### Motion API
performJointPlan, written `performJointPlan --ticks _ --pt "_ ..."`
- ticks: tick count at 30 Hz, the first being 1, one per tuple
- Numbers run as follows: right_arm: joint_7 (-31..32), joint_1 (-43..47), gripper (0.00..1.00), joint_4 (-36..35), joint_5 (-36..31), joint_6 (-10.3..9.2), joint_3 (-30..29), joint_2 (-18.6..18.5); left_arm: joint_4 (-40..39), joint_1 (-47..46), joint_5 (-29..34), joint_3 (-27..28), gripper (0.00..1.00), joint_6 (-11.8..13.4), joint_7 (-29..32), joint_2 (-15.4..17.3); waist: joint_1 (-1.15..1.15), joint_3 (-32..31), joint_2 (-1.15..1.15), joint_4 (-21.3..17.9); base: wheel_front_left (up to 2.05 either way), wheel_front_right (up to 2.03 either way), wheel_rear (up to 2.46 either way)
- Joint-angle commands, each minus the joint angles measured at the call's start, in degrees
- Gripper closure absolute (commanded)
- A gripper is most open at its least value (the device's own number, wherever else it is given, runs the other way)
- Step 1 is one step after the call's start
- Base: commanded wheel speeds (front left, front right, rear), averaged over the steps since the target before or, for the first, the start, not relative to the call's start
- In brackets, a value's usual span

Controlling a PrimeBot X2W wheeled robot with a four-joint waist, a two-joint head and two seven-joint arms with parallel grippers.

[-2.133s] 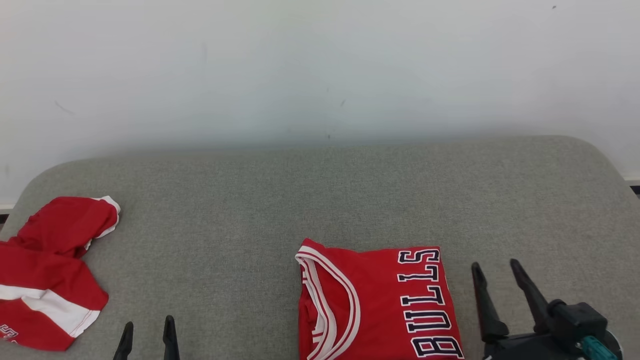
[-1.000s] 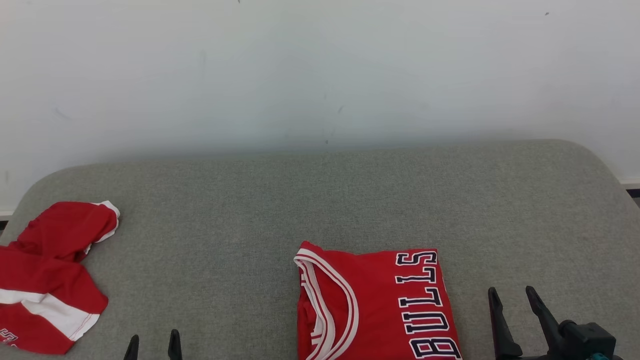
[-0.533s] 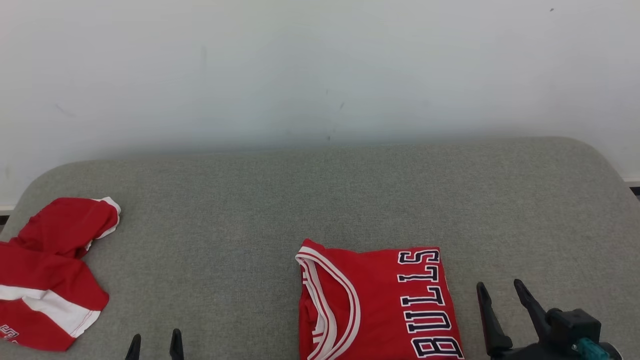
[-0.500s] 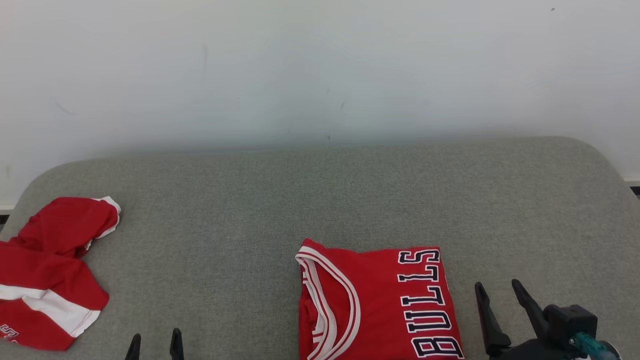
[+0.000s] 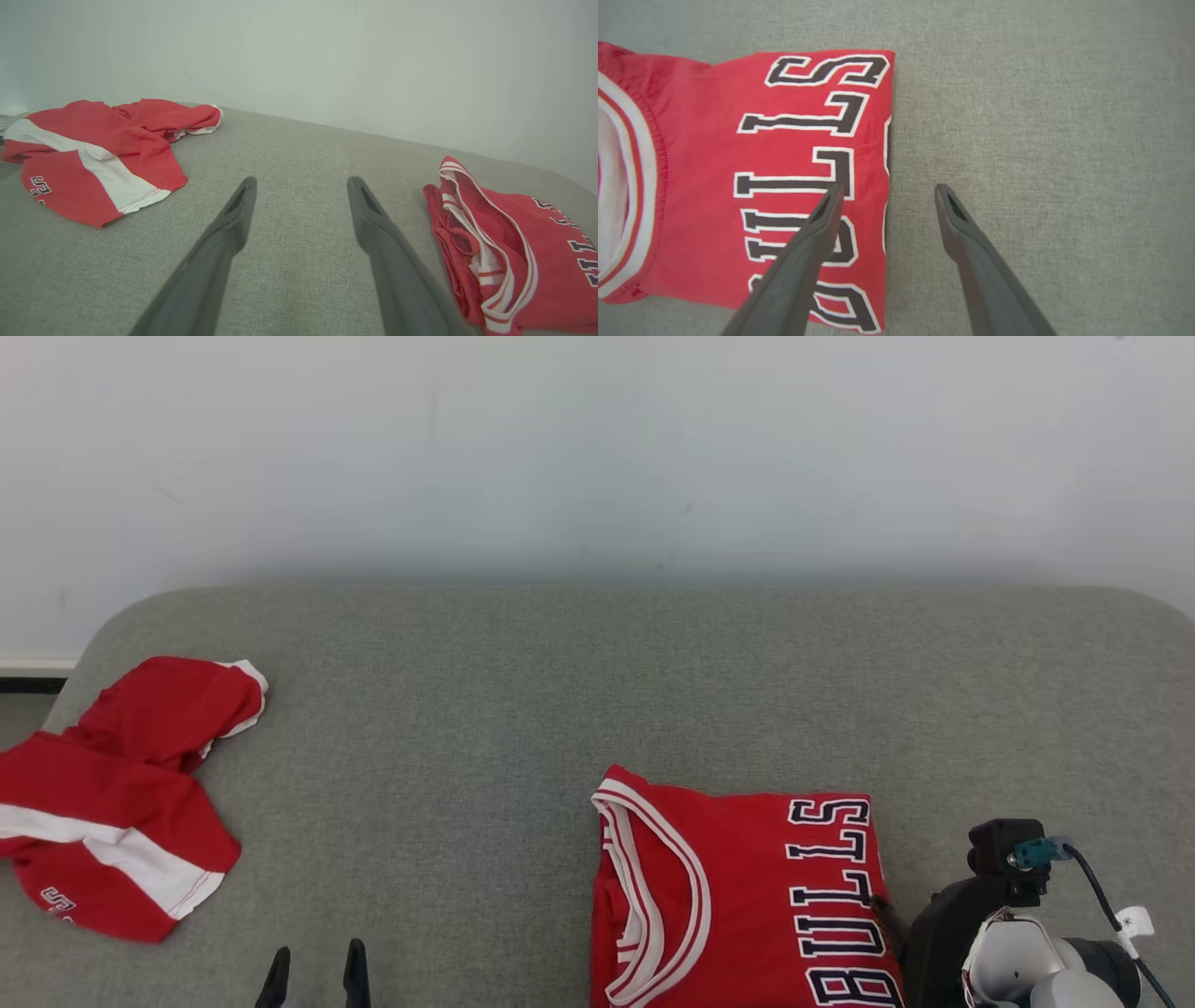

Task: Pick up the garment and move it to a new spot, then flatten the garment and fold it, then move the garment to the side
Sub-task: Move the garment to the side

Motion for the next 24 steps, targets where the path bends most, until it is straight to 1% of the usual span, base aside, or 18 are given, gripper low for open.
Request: performJointPlan --ticks 1,7,9,11,14,15,16,18,24 --pt "0.77 -1.06 0.00 1.15 -0.86 -0.14 -0.57 0.15 -0.36 -1.09 -0.40 -0.21 0.00 0.30 -0.17 -0.02 0.00 1.81 0.00 2.03 0.00 0.00 0.00" --pt "2.86 -3.11 0.00 5.11 -1.15 -0.14 -2.06 1.21 -1.01 -2.42 -0.43 -0.71 0.00 0.35 -0.17 -0.01 0.00 4.12 0.00 4.12 0.00 0.00 0.00" --pt "4.69 -3.89 0.00 7.68 -1.29 -0.14 -2.80 1.75 -1.12 -3.38 -0.25 -1.09 0.00 0.32 -0.17 -0.03 0.00 4.92 0.00 5.17 0.00 0.00 0.00" --pt "5.08 -3.87 0.00 8.34 -1.58 -0.14 -2.87 1.91 -1.15 -3.66 -0.23 -1.15 0.00 0.34 -0.17 -0.02 0.00 5.11 0.00 5.45 0.00 0.00 0.00" --pt "7.44 -3.94 0.00 10.37 -1.55 0.01 -1.77 2.34 -1.24 -3.78 -0.22 -1.27 0.00 0.30 -0.17 -0.04 0.00 5.45 0.00 5.92 0.00 0.00 0.00" --pt "7.88 -4.14 0.58 10.53 -1.59 0.04 -0.90 2.29 -1.30 -3.95 -0.18 -1.26 0.00 0.30 -0.17 -0.02 0.00 5.55 0.00 5.99 0.00 0.00 0.00" --pt "7.95 -4.42 0.99 10.41 -1.70 0.08 0.00 1.92 -1.37 -4.09 -0.15 -1.21 0.00 0.31 -0.17 -0.03 0.00 5.60 0.00 6.00 0.00 0.00 0.00" --pt "8.55 -4.82 1.00 10.32 -1.34 0.06 1.81 0.58 -1.59 -4.08 -0.08 -0.97 0.00 0.39 -0.17 -0.02 0.00 5.62 0.00 5.75 0.00 0.00 0.00" --pt "6.77 -8.37 1.00 7.72 -0.21 -0.15 7.25 -5.33 -2.73 -3.25 0.01 -0.51 0.00 0.43 -0.16 -0.02 0.00 5.73 0.00 3.35 0.00 0.00 0.00"
